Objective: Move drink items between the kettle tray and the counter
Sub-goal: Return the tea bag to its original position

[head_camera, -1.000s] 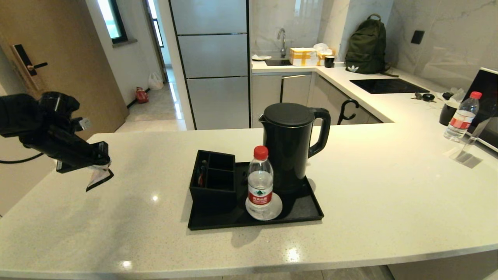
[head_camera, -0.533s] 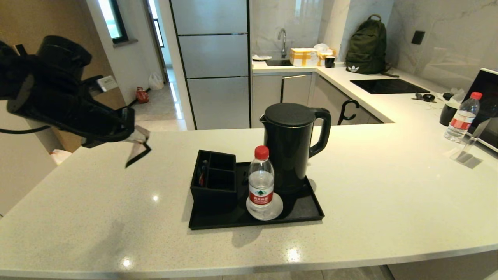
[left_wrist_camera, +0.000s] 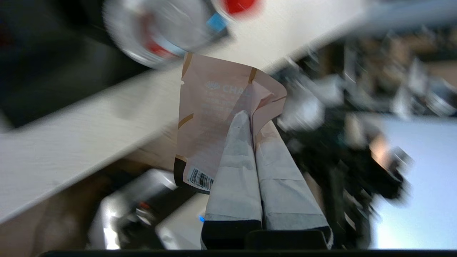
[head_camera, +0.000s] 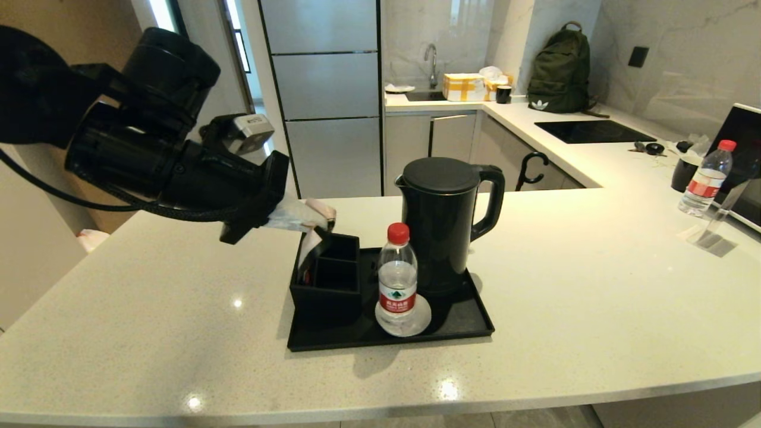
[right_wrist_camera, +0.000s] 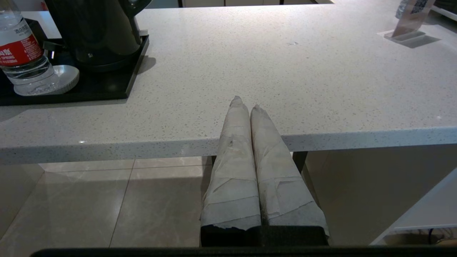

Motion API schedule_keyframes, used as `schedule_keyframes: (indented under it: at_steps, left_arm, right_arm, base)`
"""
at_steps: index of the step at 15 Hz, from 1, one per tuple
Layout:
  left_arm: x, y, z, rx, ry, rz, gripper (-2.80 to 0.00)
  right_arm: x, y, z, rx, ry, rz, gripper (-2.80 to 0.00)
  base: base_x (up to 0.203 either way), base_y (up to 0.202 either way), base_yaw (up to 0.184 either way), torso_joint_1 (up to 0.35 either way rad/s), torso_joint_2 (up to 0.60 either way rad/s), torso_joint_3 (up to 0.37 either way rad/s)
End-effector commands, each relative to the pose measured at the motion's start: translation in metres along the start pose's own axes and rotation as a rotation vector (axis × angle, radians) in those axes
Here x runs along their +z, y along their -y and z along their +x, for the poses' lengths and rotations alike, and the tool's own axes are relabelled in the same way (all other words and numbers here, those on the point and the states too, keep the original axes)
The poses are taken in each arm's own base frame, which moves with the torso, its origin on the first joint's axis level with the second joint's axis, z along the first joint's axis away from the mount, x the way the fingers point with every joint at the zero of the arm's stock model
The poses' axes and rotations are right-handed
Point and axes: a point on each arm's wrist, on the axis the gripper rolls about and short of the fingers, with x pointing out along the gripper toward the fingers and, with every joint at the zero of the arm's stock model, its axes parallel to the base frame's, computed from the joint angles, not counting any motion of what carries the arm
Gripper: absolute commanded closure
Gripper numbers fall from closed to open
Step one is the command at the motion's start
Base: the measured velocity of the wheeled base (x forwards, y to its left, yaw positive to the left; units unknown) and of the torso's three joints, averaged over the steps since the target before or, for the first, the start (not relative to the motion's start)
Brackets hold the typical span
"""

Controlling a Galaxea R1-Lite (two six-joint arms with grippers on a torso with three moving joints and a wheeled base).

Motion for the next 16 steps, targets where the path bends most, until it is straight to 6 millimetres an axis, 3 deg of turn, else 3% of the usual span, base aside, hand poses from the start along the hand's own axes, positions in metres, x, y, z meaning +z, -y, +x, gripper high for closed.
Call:
schedule_keyframes:
  at_steps: [1,2,5,7,11,16]
  left_arm:
    - [0.002,-0.011,0.026,-0.035,-0.095,-0.042,0.0]
    - [0.004,-0.025,0.046,-0.007,-0.136,-0.075,0.0]
    - [0.014,-0.049,0.074,0.044,-0.114,-0.097,0.0]
    - [0.019,-0.056,0.079,0.067,-0.08,-0.109,0.0]
    - [0.05,-0.068,0.096,0.079,0.12,-0.153,0.0]
    - [0.056,-0.074,0.104,0.118,0.15,-0.168,0.0]
  right_arm:
    - [0.0,0.0,0.0,0.0,-0.001,-0.001,0.0]
    - [0.0,0.0,0.0,0.0,-0.001,-0.001,0.0]
    - [0.0,0.0,0.0,0.0,-0.001,-0.001,0.0]
    - [0.0,0.0,0.0,0.0,-0.001,-0.001,0.0]
    - [0.0,0.0,0.0,0.0,-0.001,-0.001,0.0]
    - [0.0,0.0,0.0,0.0,-0.001,-0.001,0.0]
  base:
    - [0.0,0.0,0.0,0.0,0.0,0.0]
    - [0.0,0.0,0.0,0.0,0.0,0.0]
    - [0.0,0.0,0.0,0.0,0.0,0.0]
    - [0.0,0.0,0.0,0.0,0.0,0.0]
    - [0.0,0.0,0.0,0.0,0.0,0.0]
    - [0.0,0.0,0.0,0.0,0.0,0.0]
